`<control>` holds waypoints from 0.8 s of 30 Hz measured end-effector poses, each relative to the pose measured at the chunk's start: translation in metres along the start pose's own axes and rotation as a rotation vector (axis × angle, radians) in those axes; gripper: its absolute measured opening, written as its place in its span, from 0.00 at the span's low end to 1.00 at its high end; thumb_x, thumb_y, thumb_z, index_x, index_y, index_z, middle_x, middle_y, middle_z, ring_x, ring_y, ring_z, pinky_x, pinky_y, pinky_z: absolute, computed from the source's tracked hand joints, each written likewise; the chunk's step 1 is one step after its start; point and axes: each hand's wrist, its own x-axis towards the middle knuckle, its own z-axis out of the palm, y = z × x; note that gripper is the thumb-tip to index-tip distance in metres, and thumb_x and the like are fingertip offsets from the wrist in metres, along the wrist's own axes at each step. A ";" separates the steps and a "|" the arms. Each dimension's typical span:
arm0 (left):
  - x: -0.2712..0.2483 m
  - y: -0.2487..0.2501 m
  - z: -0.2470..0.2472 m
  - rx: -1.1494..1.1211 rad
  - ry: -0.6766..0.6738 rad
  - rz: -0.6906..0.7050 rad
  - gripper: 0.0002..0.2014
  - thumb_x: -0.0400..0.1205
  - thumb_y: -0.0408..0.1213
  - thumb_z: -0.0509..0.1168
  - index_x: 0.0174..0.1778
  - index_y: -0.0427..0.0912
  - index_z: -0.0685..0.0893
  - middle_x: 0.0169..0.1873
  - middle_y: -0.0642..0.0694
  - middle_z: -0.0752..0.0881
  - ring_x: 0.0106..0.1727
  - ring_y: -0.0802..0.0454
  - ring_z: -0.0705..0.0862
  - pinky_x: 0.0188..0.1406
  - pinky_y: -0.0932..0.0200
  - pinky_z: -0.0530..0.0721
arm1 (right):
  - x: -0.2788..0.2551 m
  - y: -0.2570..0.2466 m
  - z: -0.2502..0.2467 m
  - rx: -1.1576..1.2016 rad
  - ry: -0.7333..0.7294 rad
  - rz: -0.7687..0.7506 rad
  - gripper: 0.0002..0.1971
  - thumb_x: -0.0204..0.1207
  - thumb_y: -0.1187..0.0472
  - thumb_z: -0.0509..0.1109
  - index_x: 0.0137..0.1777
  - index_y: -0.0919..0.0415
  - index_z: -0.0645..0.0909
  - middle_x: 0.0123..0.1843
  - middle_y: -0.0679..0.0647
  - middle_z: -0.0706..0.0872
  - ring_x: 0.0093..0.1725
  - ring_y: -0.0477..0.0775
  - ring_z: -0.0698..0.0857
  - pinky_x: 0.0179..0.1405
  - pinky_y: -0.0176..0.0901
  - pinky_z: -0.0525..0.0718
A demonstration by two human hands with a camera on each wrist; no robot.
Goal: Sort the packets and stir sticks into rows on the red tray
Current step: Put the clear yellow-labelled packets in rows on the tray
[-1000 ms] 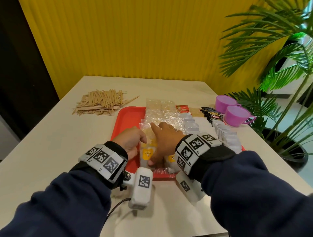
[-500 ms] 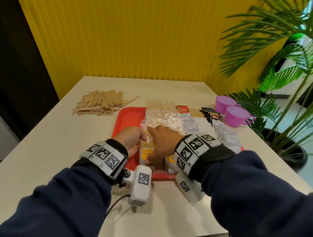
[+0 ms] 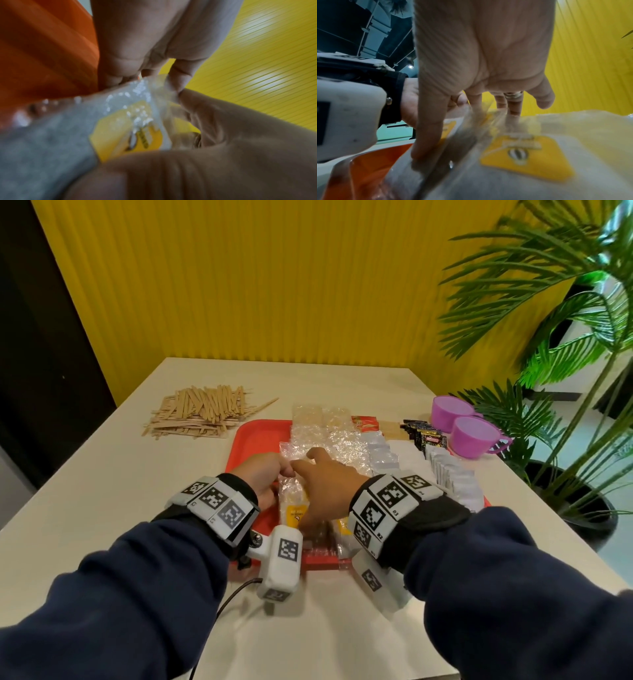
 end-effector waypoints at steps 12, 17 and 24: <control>-0.004 -0.003 -0.009 -0.114 -0.094 0.036 0.09 0.78 0.36 0.59 0.52 0.38 0.75 0.40 0.45 0.76 0.39 0.49 0.76 0.37 0.55 0.76 | 0.004 0.001 -0.001 -0.029 -0.060 0.057 0.53 0.57 0.38 0.79 0.78 0.54 0.57 0.73 0.56 0.65 0.71 0.62 0.68 0.65 0.62 0.76; -0.006 -0.008 -0.008 -0.082 -0.202 0.023 0.16 0.82 0.43 0.54 0.61 0.38 0.75 0.39 0.44 0.80 0.41 0.49 0.79 0.39 0.54 0.76 | 0.004 -0.003 -0.002 -0.014 -0.073 0.004 0.46 0.63 0.46 0.79 0.77 0.58 0.61 0.68 0.58 0.69 0.62 0.60 0.76 0.60 0.56 0.80; -0.005 -0.013 -0.008 -0.125 -0.254 0.030 0.31 0.83 0.47 0.53 0.82 0.43 0.55 0.75 0.46 0.68 0.65 0.50 0.75 0.57 0.51 0.76 | 0.001 0.003 0.003 -0.183 -0.068 0.052 0.52 0.54 0.39 0.81 0.75 0.54 0.60 0.68 0.55 0.69 0.67 0.62 0.72 0.65 0.63 0.73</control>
